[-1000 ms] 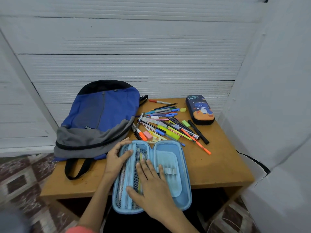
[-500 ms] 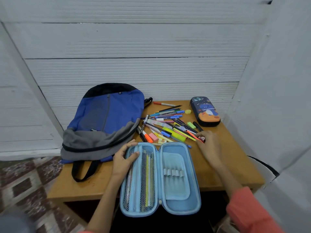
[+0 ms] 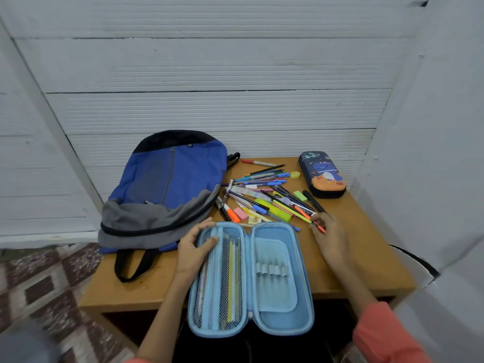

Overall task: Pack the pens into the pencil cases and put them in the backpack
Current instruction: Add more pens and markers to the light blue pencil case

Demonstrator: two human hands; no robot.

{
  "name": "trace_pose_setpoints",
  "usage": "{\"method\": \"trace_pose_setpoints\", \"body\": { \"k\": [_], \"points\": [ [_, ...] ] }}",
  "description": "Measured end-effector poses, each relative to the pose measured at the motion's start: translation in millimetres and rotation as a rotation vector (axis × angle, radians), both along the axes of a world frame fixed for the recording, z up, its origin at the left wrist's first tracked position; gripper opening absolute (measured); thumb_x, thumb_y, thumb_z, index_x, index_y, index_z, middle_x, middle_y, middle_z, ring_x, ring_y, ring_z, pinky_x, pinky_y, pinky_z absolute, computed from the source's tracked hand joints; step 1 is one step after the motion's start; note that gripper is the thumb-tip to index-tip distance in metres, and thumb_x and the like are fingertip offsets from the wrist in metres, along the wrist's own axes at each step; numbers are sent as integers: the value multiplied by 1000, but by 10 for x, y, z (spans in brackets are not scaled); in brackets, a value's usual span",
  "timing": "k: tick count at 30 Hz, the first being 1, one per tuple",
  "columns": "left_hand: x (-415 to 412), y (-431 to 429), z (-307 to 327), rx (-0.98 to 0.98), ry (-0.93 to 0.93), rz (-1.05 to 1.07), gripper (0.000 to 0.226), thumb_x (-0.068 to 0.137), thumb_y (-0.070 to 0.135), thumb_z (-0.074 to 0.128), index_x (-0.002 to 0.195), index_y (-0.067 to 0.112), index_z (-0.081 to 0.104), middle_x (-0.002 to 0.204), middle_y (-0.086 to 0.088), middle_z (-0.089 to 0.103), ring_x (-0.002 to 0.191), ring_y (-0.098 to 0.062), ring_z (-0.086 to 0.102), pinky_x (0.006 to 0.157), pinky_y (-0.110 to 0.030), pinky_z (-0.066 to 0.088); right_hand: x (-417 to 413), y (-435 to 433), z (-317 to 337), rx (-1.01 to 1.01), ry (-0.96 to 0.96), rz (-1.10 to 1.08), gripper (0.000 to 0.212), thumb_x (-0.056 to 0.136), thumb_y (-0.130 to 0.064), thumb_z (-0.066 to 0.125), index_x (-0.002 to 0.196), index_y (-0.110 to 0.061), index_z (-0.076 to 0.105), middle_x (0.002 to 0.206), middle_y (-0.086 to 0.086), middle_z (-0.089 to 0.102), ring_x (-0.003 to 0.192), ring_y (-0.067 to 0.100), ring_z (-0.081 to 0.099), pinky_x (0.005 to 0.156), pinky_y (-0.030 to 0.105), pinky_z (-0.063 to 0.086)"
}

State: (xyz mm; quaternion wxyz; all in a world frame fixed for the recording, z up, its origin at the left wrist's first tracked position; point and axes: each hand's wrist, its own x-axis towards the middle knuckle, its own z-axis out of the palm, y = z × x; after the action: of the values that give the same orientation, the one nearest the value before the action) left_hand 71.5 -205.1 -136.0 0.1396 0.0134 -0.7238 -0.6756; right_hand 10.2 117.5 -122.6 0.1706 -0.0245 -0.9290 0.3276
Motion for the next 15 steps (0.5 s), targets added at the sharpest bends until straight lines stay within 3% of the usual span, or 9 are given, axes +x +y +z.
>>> {"method": "trace_pose_setpoints", "body": {
  "k": [4, 9, 13, 15],
  "points": [
    [10, 12, 9, 11, 15, 2, 26, 76, 15, 77, 100, 22, 72, 132, 5, 61, 121, -7, 57, 105, -40, 45, 11, -6, 1, -22, 33, 3, 16, 88, -12, 66, 103, -17, 65, 113, 6, 60, 111, 21, 53, 78, 27, 43],
    [5, 15, 13, 20, 5, 6, 26, 82, 2, 74, 102, 17, 71, 132, 4, 61, 122, -10, 57, 106, -43, 45, 2, -3, -32, -18, 30, 27, 14, 86, -16, 69, 100, -18, 66, 114, 6, 58, 114, 20, 50, 78, 25, 40],
    [2, 10, 4, 22, 3, -4, 25, 81, 5, 75, 102, 19, 71, 132, 5, 61, 122, -10, 57, 106, -44, 45, -14, -7, -27, -97, 73, 3, 17, 90, -26, 65, 101, -14, 71, 110, 3, 59, 109, 16, 51, 73, 25, 40],
    [7, 10, 18, 24, 5, -1, 26, 77, 17, 79, 101, 20, 71, 131, 5, 61, 122, -10, 57, 106, -41, 45, -44, 27, -31, -146, 103, -49, 20, 93, -27, 60, 103, -13, 70, 108, 4, 61, 105, 17, 53, 72, 25, 40]
  ]
}}
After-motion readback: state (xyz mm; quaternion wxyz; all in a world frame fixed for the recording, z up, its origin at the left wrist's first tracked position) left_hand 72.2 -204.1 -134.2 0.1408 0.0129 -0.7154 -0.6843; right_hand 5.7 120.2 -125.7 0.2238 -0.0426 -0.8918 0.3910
